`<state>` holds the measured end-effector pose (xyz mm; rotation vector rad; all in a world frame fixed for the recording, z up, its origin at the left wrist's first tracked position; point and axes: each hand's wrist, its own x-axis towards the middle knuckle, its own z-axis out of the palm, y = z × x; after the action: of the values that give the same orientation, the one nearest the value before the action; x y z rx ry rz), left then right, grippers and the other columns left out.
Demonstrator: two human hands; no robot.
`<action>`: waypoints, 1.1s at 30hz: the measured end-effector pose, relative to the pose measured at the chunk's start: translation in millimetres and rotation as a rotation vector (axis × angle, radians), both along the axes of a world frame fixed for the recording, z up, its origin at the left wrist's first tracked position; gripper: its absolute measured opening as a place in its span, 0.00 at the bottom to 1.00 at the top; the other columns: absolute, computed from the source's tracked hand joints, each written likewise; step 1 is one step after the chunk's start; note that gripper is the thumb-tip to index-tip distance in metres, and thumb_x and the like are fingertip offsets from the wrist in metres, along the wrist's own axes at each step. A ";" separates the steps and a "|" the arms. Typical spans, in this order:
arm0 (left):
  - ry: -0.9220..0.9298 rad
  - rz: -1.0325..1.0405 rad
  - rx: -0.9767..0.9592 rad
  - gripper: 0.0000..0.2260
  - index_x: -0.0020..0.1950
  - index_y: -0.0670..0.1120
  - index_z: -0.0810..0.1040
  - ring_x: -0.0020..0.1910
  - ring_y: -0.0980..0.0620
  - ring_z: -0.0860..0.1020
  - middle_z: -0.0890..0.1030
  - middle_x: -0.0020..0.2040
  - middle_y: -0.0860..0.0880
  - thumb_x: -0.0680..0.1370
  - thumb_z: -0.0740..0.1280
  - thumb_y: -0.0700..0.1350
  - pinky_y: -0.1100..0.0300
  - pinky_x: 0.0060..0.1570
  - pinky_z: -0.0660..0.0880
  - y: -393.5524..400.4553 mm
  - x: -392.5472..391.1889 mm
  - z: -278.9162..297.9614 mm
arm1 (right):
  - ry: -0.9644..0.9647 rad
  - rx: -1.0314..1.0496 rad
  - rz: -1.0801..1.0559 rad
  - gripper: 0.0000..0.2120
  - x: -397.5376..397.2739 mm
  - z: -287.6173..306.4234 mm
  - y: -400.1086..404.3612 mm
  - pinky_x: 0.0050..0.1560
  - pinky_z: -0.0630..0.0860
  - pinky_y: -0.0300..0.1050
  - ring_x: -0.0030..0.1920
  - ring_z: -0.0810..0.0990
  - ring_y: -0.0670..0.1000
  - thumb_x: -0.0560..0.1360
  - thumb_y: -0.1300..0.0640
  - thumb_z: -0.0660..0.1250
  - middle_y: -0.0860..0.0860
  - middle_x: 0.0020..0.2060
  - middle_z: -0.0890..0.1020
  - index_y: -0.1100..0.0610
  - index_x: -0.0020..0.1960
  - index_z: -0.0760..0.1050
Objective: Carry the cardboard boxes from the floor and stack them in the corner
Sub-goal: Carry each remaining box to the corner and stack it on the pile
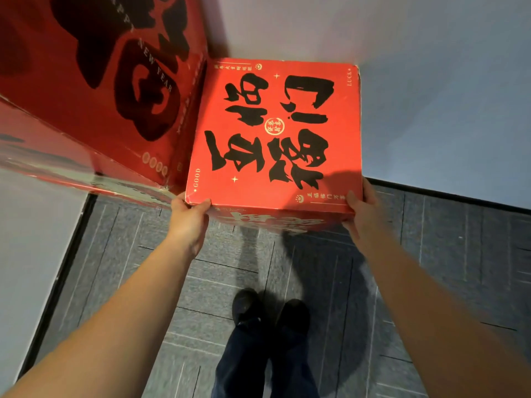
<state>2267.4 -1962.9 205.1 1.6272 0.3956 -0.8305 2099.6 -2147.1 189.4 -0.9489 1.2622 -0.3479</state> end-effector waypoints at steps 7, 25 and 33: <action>0.000 -0.018 0.043 0.04 0.53 0.45 0.66 0.56 0.53 0.70 0.73 0.50 0.48 0.80 0.60 0.39 0.56 0.66 0.63 3.5 -2.2 -13.7 | 0.041 -0.051 0.126 0.21 -6.4 -4.7 -8.7 0.60 0.72 0.55 0.58 0.73 0.51 0.79 0.61 0.59 0.46 0.58 0.74 0.48 0.70 0.65; -0.479 0.068 -0.186 0.05 0.48 0.48 0.70 0.42 0.60 0.70 0.72 0.42 0.56 0.79 0.61 0.49 0.67 0.43 0.68 26.6 -13.9 -144.4 | -0.382 -0.312 -0.101 0.15 -26.7 -99.5 -1.3 0.45 0.68 0.42 0.40 0.73 0.42 0.78 0.43 0.52 0.42 0.34 0.78 0.48 0.43 0.73; -0.484 0.080 -0.264 0.15 0.61 0.43 0.68 0.57 0.53 0.71 0.73 0.53 0.51 0.80 0.59 0.51 0.60 0.54 0.68 22.3 -13.6 -194.7 | -0.317 -0.298 -0.096 0.08 -36.3 -171.4 27.3 0.53 0.68 0.44 0.53 0.73 0.46 0.79 0.48 0.55 0.42 0.47 0.76 0.47 0.51 0.72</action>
<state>2253.8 -1940.5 10.4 1.4920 0.0063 -0.3870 2063.2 -2119.8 18.0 -1.0383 0.9810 -0.7478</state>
